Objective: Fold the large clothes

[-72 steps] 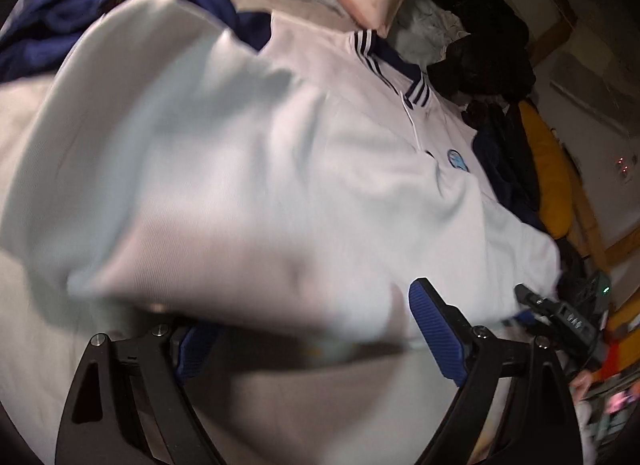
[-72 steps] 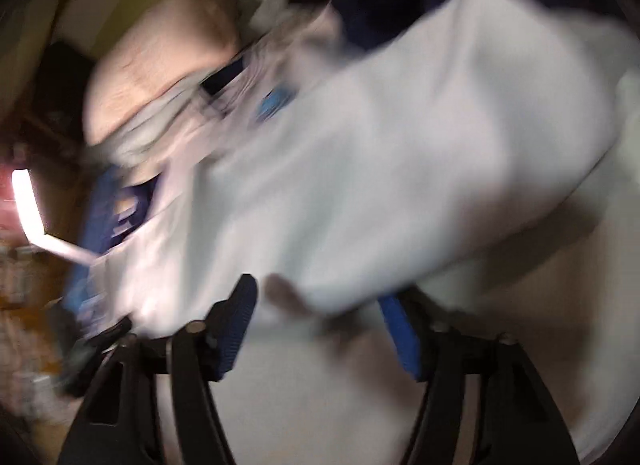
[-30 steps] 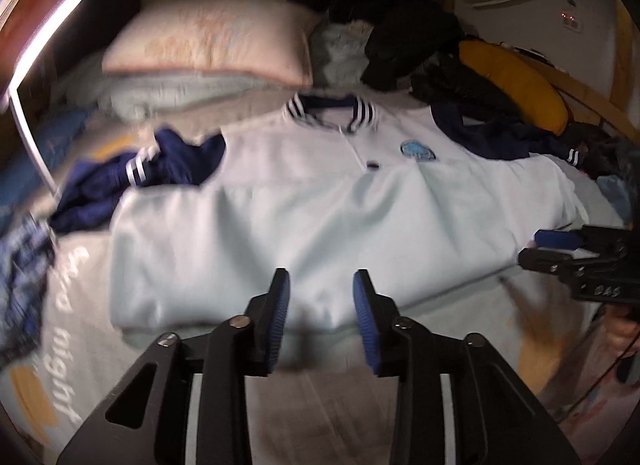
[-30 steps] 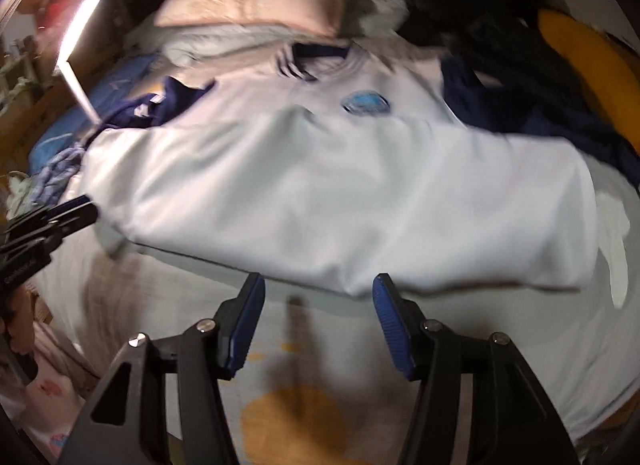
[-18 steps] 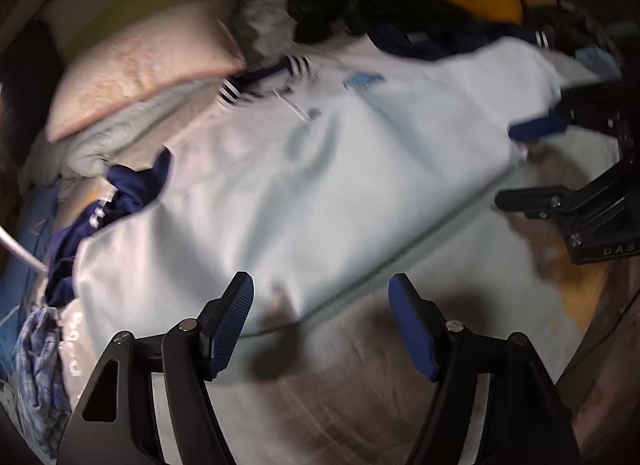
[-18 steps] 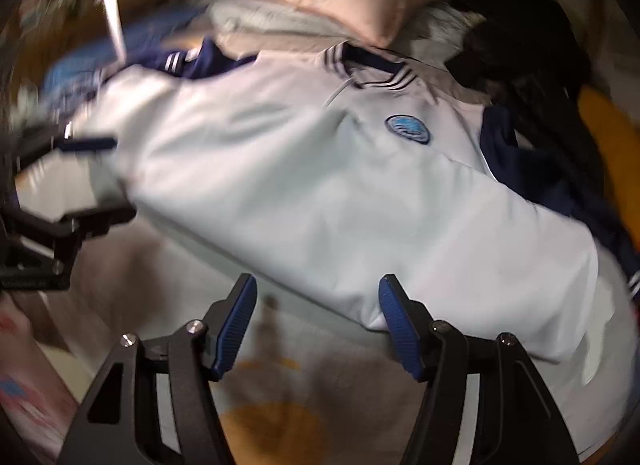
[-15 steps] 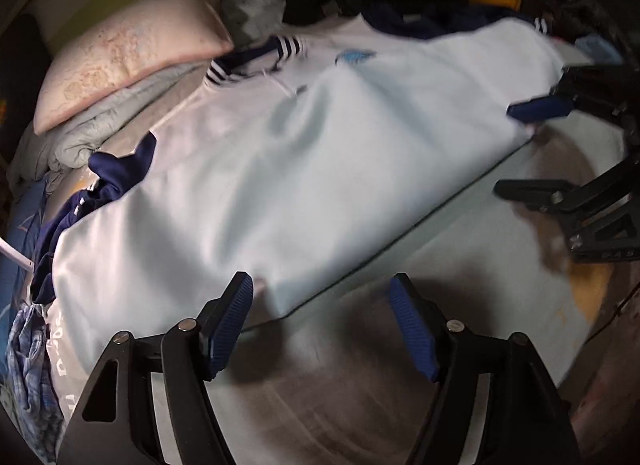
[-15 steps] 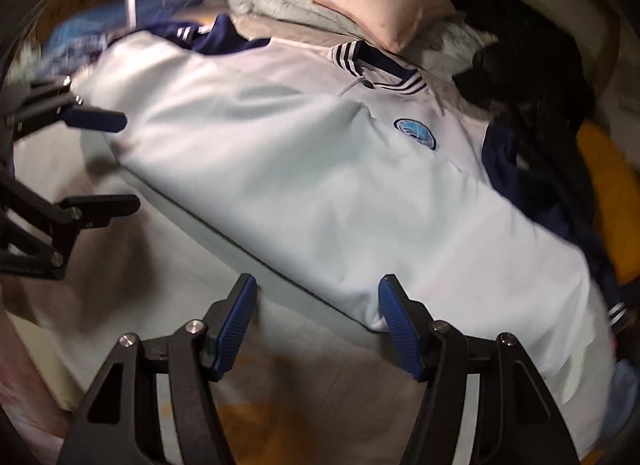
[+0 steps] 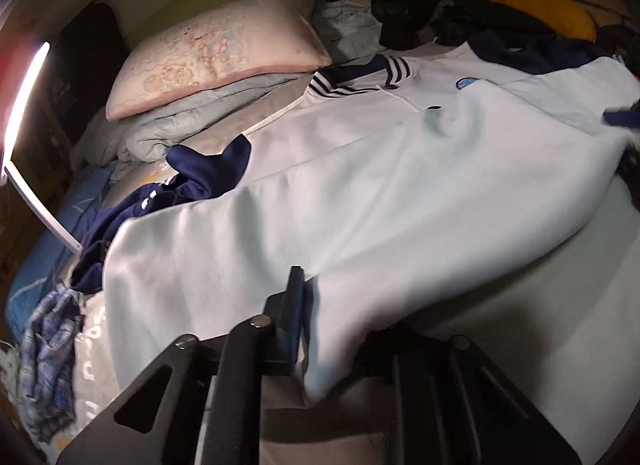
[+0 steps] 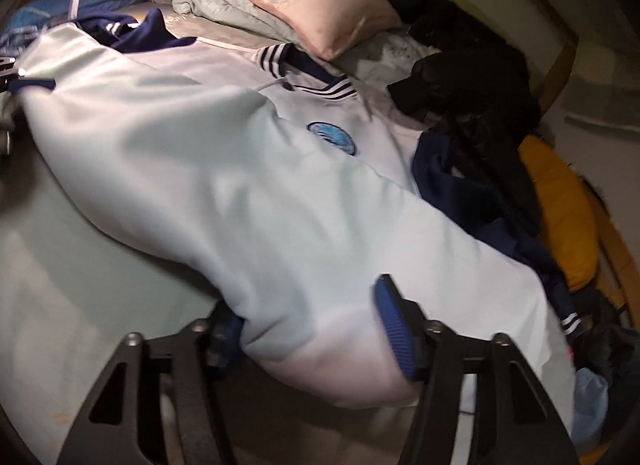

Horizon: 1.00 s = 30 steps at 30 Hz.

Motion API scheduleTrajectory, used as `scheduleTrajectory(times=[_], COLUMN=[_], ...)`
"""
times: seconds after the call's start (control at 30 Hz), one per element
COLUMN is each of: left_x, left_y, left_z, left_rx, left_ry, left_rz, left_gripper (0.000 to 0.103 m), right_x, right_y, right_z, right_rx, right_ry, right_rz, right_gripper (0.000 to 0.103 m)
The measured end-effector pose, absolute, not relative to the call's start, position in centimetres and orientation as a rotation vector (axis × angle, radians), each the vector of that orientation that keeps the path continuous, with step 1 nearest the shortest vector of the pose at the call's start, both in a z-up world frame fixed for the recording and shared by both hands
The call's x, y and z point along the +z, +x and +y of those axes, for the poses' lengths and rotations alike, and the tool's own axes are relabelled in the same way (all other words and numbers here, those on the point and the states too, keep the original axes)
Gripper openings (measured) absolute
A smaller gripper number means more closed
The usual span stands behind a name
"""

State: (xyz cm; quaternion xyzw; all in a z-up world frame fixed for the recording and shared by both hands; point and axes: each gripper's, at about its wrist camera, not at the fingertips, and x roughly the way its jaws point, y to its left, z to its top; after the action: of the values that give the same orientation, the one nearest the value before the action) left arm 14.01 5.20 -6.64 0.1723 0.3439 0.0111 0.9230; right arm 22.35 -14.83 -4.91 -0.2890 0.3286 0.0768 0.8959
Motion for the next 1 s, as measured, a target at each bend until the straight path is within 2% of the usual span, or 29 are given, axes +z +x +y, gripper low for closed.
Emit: scheduleTrajectory(times=[0.03, 0.07, 0.27, 0.4, 0.43, 0.53, 0.57, 0.63, 0.7, 0.8, 0.93, 1.0], left_x=[-6.5, -6.3, -4.6, -5.3, -5.3, -4.5, -3.8, -2.3, -1.1, 1.0, 3.7, 5.1], left_y=[13.6, 13.2, 10.3, 9.0, 9.0, 8.9, 8.8, 8.4, 8.2, 7.6, 8.2, 8.6], left_z=[5.0, 4.6, 5.0, 4.0, 4.0, 4.4, 4.8, 5.2, 5.2, 5.0, 5.1, 5.3], left_rx=[0.022, 0.029, 0.003, 0.014, 0.006, -0.177, -0.234, -0.294, -0.332, -0.360, -0.334, -0.295], left_ry=[0.365, 0.384, 0.300, 0.386, 0.378, 0.257, 0.197, 0.111, 0.080, 0.057, 0.039, 0.042], left_rz=[0.706, 0.712, 0.798, 0.805, 0.809, 0.885, 0.885, 0.871, 0.854, 0.806, 0.737, 0.701], left_gripper=[0.009, 0.008, 0.008, 0.008, 0.012, 0.046, 0.046, 0.046, 0.047, 0.053, 0.064, 0.067], right_x=[-4.8, -4.5, -2.9, -3.1, -3.2, -2.9, -2.4, -1.5, -0.1, 1.1, 4.4, 6.3], right_y=[22.2, 21.8, 19.6, 18.0, 17.6, 18.2, 18.6, 18.7, 18.4, 17.6, 16.2, 16.2], right_z=[-14.8, -14.9, -16.3, -16.6, -16.5, -16.7, -17.1, -17.6, -18.0, -18.1, -18.0, -17.9], right_rx=[0.169, 0.168, 0.207, 0.236, 0.244, 0.265, 0.285, 0.312, 0.383, 0.412, 0.423, 0.396], right_ry=[-0.587, -0.570, -0.486, -0.472, -0.481, -0.442, -0.393, -0.312, -0.227, -0.186, -0.163, -0.174], right_rz=[0.683, 0.675, 0.743, 0.777, 0.777, 0.797, 0.820, 0.855, 0.875, 0.869, 0.727, 0.640], right_gripper=[0.015, 0.011, 0.010, 0.010, 0.011, 0.018, 0.022, 0.024, 0.030, 0.034, 0.044, 0.045])
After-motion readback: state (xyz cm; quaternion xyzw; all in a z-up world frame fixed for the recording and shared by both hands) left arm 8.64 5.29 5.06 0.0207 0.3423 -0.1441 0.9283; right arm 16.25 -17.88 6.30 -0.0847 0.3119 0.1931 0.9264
